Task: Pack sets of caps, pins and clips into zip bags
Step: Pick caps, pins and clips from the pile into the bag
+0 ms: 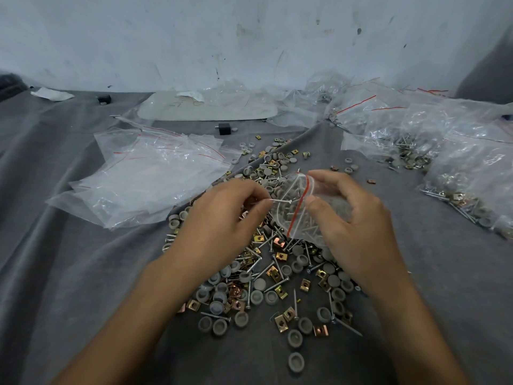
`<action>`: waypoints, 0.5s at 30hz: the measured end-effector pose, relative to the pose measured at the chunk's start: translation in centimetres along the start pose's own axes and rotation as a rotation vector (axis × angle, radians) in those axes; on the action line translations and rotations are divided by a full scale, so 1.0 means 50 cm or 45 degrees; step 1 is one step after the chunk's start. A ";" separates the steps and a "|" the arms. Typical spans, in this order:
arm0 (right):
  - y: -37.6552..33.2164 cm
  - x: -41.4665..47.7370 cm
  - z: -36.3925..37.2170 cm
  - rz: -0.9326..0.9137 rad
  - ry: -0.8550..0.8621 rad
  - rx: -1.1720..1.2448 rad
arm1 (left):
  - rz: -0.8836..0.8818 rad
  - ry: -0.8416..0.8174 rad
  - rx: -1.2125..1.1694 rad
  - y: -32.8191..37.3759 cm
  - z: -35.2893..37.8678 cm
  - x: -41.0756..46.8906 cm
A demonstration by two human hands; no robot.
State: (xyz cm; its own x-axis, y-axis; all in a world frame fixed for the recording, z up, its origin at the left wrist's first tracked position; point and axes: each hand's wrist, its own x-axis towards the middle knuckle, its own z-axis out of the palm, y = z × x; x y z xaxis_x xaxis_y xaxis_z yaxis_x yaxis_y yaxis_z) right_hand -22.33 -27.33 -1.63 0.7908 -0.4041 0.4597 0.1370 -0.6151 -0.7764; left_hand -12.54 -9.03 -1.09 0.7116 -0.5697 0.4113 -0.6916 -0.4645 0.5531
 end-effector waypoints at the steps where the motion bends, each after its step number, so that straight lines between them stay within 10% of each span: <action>1: 0.000 0.000 0.000 -0.004 0.001 -0.002 | 0.015 -0.012 0.012 0.002 0.003 -0.001; 15: -0.006 -0.001 0.000 0.012 0.004 0.018 | -0.033 -0.003 -0.383 0.010 0.008 -0.001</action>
State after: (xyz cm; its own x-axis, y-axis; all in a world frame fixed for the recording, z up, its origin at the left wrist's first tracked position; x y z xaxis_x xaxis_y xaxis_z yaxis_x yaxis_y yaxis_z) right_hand -22.39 -27.13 -1.44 0.7901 -0.4124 0.4535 0.1376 -0.6017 -0.7868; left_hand -12.95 -9.52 -1.14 0.7279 -0.5620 0.3929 -0.6052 -0.2570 0.7535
